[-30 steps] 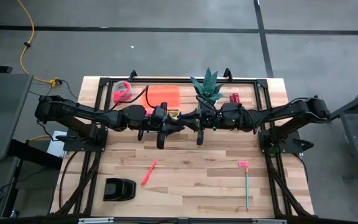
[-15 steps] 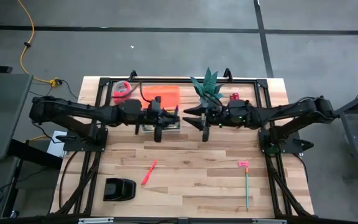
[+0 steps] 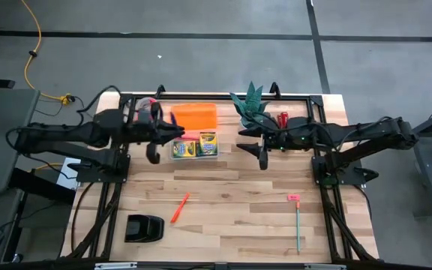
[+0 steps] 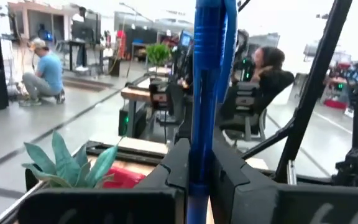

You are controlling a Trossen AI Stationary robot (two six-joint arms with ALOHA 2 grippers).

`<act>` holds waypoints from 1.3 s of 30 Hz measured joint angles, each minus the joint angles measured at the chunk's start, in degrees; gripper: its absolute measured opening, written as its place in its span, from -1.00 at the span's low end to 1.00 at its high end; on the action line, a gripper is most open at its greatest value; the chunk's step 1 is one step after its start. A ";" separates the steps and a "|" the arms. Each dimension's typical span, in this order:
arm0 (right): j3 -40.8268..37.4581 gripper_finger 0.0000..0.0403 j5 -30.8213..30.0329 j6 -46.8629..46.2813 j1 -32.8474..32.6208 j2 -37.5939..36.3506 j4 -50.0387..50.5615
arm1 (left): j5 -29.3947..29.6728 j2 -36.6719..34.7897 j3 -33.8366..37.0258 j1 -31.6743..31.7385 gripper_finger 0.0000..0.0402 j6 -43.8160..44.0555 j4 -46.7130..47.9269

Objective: Pack school essentials
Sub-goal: Put the blue pen into the orange supply box

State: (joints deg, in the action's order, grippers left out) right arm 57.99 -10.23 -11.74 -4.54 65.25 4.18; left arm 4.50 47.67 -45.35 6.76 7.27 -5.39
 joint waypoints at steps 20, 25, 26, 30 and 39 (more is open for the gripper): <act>-11.67 0.05 2.90 -3.27 -0.02 -0.10 -25.82 | 8.06 -3.44 8.14 -4.96 -0.92 4.76 -7.72; -11.67 0.05 2.78 -3.25 0.00 -0.10 -25.78 | 13.04 -0.50 6.58 -4.09 -0.92 11.34 -0.41; -11.66 0.05 2.41 -3.25 0.00 -0.10 -25.76 | 13.05 0.73 5.54 -3.21 -0.93 11.48 3.20; -11.60 0.05 1.05 -3.24 0.00 -0.10 -24.84 | 10.24 7.03 -1.86 3.75 -0.93 10.72 20.63; -11.56 0.05 0.82 -4.94 0.00 -0.08 -22.40 | -0.24 26.98 -9.06 21.42 -0.93 -14.36 42.92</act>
State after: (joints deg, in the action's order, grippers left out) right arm 46.44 -9.42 -16.68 -4.54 65.17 -18.23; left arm 4.26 74.65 -54.41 28.18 -7.09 37.53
